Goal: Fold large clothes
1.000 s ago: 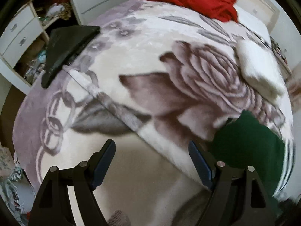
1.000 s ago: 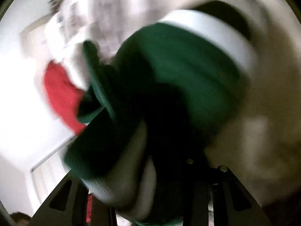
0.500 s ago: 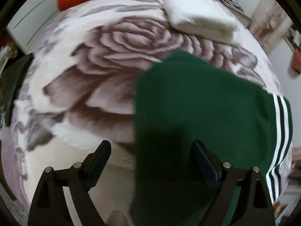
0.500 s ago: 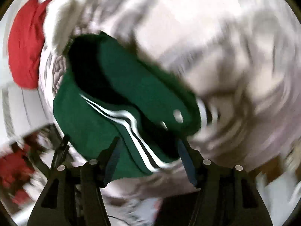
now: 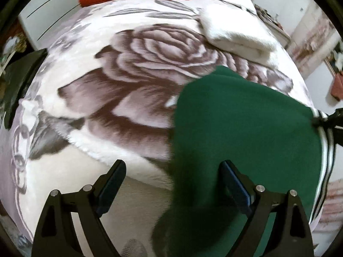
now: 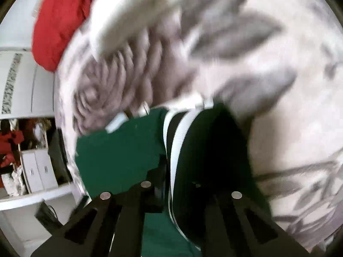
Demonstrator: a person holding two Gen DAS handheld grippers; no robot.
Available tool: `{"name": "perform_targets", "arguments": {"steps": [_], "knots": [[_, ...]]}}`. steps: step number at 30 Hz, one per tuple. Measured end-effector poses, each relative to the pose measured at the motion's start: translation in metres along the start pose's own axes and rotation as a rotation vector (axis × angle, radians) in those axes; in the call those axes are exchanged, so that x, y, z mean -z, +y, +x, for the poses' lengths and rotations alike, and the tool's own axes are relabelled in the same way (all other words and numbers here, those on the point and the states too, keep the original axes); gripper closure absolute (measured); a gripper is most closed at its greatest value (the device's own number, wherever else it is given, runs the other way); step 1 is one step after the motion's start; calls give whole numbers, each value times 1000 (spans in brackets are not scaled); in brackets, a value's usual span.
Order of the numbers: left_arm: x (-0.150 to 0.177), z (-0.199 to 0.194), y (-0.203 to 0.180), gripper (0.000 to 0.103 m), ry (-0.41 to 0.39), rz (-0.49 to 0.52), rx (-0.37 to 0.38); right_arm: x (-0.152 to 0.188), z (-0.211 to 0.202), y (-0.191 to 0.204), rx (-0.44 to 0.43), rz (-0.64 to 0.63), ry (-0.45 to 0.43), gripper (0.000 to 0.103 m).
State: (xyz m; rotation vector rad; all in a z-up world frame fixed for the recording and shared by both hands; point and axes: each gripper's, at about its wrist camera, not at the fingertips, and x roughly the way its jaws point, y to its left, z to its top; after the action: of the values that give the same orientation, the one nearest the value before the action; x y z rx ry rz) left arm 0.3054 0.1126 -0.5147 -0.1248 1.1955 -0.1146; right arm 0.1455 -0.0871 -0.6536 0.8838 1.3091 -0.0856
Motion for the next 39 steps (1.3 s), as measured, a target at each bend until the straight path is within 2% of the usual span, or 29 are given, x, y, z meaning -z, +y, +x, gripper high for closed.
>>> {"name": "perform_targets", "arguments": {"steps": [1,3,4,6,8,9,10,11,12,13,14,17,21,24,25,26,29,30,31,35,38,39], "knots": [[0,1,3,12,-2,-13,15,-7,-14,-1,4,7,-50,101],[-1,5,3,12,8,-20,26,-20,-15,-11,0,34,-30,101],[-2,8,1,12,16,-12,13,-24,-7,-15,38,41,-17,101],[-2,10,-2,12,37,18,-12,-24,11,-20,64,-1,59,100],[-1,3,0,12,31,28,-18,-21,24,-25,26,16,161,94],[1,-1,2,12,22,30,-25,-17,22,-28,0,26,169,93],[2,-5,4,12,14,31,-33,-11,12,-31,-19,26,163,86],[3,-10,6,12,1,30,-48,-3,0,-36,-23,21,155,73],[5,-15,9,12,-10,27,-68,12,-13,-44,-22,16,151,66],[7,-19,11,12,-19,23,-91,23,-20,-51,-18,18,155,54],[9,-22,14,12,-26,17,-115,35,-27,-58,-7,23,163,52],[17,-29,21,12,-38,-6,-177,82,-38,-88,6,85,220,52],[28,-26,26,12,-3,-31,-209,125,-12,-119,-45,201,284,51],[32,-19,20,12,32,-13,-212,142,10,-125,-78,248,329,51],[34,-19,17,12,34,0,-217,143,11,-123,-74,233,297,55],[34,-18,11,12,33,28,-225,144,10,-118,-67,210,270,73],[33,-20,-1,12,19,77,-226,145,-13,-113,-39,214,192,91],[32,-19,-7,12,17,87,-215,147,-30,-112,-43,231,155,92],[30,-18,-11,12,17,92,-210,149,-42,-112,-35,237,127,101],[28,-3,-36,11,15,138,-199,160,-94,-125,-7,280,22,101],[29,10,-49,11,7,178,-209,160,-84,-137,39,314,31,101],[29,14,-51,11,9,197,-217,159,-70,-142,51,318,63,101]]}}
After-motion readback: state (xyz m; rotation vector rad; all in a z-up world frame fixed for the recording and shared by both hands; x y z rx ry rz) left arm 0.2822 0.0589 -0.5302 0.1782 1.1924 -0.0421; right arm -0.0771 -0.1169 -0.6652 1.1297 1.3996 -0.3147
